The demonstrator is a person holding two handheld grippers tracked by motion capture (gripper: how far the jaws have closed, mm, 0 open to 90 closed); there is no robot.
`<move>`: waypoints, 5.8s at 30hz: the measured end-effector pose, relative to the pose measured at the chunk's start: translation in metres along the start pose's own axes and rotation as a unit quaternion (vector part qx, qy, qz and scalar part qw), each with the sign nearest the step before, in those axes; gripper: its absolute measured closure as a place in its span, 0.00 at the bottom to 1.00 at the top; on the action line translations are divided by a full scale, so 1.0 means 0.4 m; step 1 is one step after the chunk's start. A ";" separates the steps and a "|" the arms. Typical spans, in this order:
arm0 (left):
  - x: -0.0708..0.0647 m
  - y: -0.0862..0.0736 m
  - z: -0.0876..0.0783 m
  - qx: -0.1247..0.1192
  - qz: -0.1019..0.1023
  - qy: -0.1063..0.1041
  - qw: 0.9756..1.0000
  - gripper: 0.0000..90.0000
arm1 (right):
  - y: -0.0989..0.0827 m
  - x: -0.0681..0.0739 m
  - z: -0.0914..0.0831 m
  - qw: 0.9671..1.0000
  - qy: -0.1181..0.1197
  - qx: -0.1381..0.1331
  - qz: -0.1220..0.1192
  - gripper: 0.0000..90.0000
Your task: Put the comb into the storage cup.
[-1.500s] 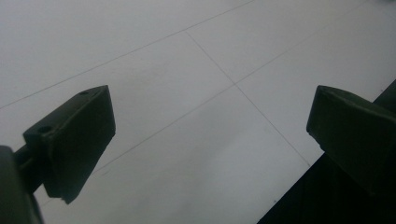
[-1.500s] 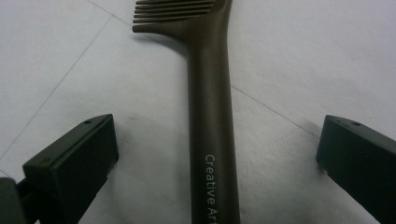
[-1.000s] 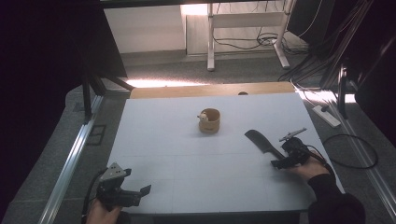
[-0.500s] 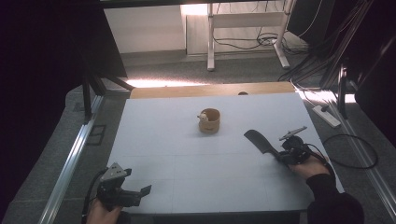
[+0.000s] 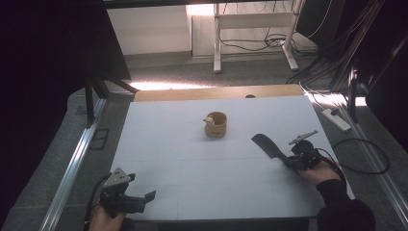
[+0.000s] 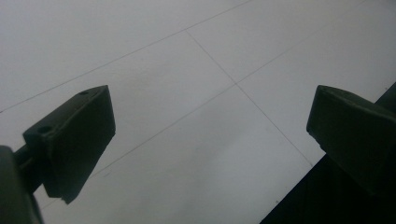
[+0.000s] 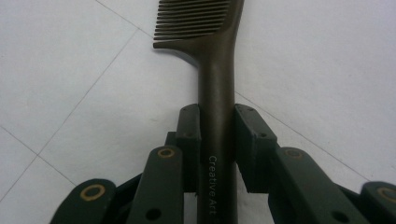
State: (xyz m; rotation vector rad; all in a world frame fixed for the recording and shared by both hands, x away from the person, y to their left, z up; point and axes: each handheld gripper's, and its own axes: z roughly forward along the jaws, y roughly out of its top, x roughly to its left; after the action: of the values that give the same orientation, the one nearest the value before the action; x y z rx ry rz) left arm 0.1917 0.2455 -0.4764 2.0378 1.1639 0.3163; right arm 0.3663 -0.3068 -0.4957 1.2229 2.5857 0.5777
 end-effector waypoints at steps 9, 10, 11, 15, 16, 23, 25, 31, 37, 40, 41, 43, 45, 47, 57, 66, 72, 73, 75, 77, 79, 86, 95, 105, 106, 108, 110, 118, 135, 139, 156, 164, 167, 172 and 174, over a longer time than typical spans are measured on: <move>-0.004 -0.001 -0.004 -0.007 0.007 -0.016 1.000 0.01 | -0.013 -0.009 -0.025 1.000 0.003 -0.025 0.015 0.81; -0.005 0.000 -0.003 -0.007 0.009 -0.015 1.000 0.00 | -0.014 -0.008 -0.033 0.999 0.006 -0.031 0.015 0.81; -0.005 0.000 -0.004 -0.007 0.010 -0.015 1.000 0.00 | -0.014 -0.008 -0.033 0.999 0.006 -0.031 0.015 0.81; -0.004 0.000 -0.004 -0.009 0.008 -0.016 1.000 0.00 | -0.016 -0.002 -0.043 0.999 0.008 -0.041 0.009 0.81; -0.004 0.000 -0.005 -0.010 0.007 -0.018 1.000 0.00 | -0.016 0.002 -0.046 0.999 0.008 -0.044 0.007 0.81; -0.008 0.006 -0.005 -0.016 0.012 -0.022 1.000 0.00 | -0.019 0.009 -0.060 0.998 0.008 -0.056 0.005 0.81; -0.012 0.008 -0.003 -0.016 0.017 -0.019 1.000 0.00 | -0.020 0.010 -0.065 0.998 0.008 -0.061 0.004 0.81; -0.015 0.016 0.004 -0.026 0.025 -0.034 0.999 0.00 | -0.027 0.019 -0.088 0.996 0.012 -0.084 -0.002 0.81; -0.026 0.031 0.017 -0.028 0.035 -0.048 0.998 0.00 | -0.032 0.033 -0.105 0.995 0.010 -0.099 -0.011 0.81; -0.033 0.042 0.024 -0.025 0.037 -0.055 0.998 0.00 | -0.036 0.041 -0.112 0.994 0.012 -0.106 -0.018 0.81; -0.035 0.044 0.025 -0.024 0.037 -0.055 0.998 0.00 | -0.037 0.044 -0.115 0.994 0.012 -0.108 -0.020 0.81; -0.037 0.051 0.029 -0.022 0.038 -0.061 0.997 0.00 | -0.040 0.048 -0.119 0.994 0.012 -0.110 -0.023 0.81; -0.041 0.058 0.034 -0.021 0.040 -0.065 0.997 0.00 | -0.043 0.051 -0.122 0.993 0.012 -0.112 -0.024 0.81; -0.045 0.064 0.039 -0.019 0.042 -0.067 0.997 0.00 | -0.046 0.055 -0.125 0.993 0.011 -0.114 -0.025 0.81; -0.063 0.110 0.060 -0.027 0.057 -0.083 0.995 0.00 | -0.058 0.076 -0.149 0.990 0.012 -0.138 -0.039 0.81; -0.068 0.158 0.087 -0.033 0.065 -0.105 0.992 0.00 | -0.070 0.096 -0.165 0.986 0.017 -0.155 -0.058 0.81; -0.068 0.198 0.106 -0.034 0.071 -0.118 0.990 0.00 | -0.078 0.111 -0.176 0.982 0.020 -0.170 -0.075 0.81; -0.067 0.203 0.109 -0.034 0.071 -0.119 0.990 0.00 | -0.079 0.112 -0.178 0.982 0.020 -0.171 -0.080 0.81; -0.065 0.217 0.116 -0.037 0.070 -0.123 0.989 0.00 | -0.082 0.117 -0.182 0.981 0.019 -0.175 -0.083 0.81; -0.064 0.227 0.121 -0.038 0.070 -0.128 0.989 0.00 | -0.085 0.122 -0.186 0.980 0.021 -0.180 -0.087 0.81; -0.065 0.239 0.126 -0.038 0.072 -0.130 0.988 0.00 | -0.086 0.126 -0.189 0.978 0.020 -0.186 -0.094 0.81; -0.073 0.282 0.142 -0.037 0.081 -0.139 0.986 0.00 | -0.088 0.146 -0.198 0.972 0.023 -0.202 -0.118 0.81; -0.078 0.327 0.160 -0.038 0.080 -0.151 0.985 0.00 | -0.086 0.164 -0.198 0.968 0.031 -0.207 -0.140 0.81; -0.076 0.369 0.165 -0.045 0.080 -0.178 0.980 0.00 | -0.080 0.186 -0.199 0.963 0.037 -0.216 -0.158 0.81; -0.076 0.373 0.165 -0.045 0.082 -0.179 0.979 0.00 | -0.079 0.188 -0.199 0.962 0.037 -0.217 -0.160 0.81; -0.075 0.381 0.166 -0.046 0.081 -0.185 0.978 0.00 | -0.078 0.192 -0.200 0.962 0.039 -0.219 -0.161 0.81; -0.075 0.388 0.168 -0.047 0.081 -0.187 0.978 0.00 | -0.077 0.196 -0.200 0.961 0.039 -0.221 -0.163 0.81; -0.079 0.409 0.188 -0.040 0.083 -0.202 0.975 0.00 | -0.070 0.214 -0.200 0.957 0.041 -0.227 -0.176 0.81; -0.098 0.436 0.240 -0.036 0.070 -0.248 0.966 0.00 | -0.053 0.251 -0.195 0.949 0.047 -0.240 -0.201 0.81; -0.104 0.436 0.246 -0.035 0.067 -0.256 0.964 0.00 | -0.049 0.261 -0.194 0.946 0.047 -0.243 -0.209 0.81; -0.120 0.436 0.276 -0.025 0.051 -0.290 0.955 0.00 | -0.033 0.304 -0.190 0.935 0.046 -0.258 -0.239 0.81; -0.132 0.436 0.294 -0.013 0.047 -0.311 0.949 0.00 | -0.028 0.323 -0.190 0.929 0.046 -0.265 -0.255 0.81; -0.139 0.437 0.301 -0.007 0.048 -0.317 0.947 0.00 | -0.027 0.328 -0.190 0.927 0.046 -0.267 -0.261 0.81; -0.141 0.438 0.307 -0.002 0.043 -0.329 0.943 0.00 | -0.026 0.331 -0.188 0.925 0.043 -0.268 -0.265 0.81; -0.141 0.438 0.307 0.003 0.042 -0.334 0.942 0.02 | -0.026 0.332 -0.187 0.925 0.042 -0.267 -0.268 0.81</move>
State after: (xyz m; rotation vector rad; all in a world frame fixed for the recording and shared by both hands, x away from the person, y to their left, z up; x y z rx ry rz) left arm 0.3377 0.0864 -0.4271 1.9641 0.6525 -0.3259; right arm 0.2488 -0.2286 -0.4374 0.3044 2.4152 1.1132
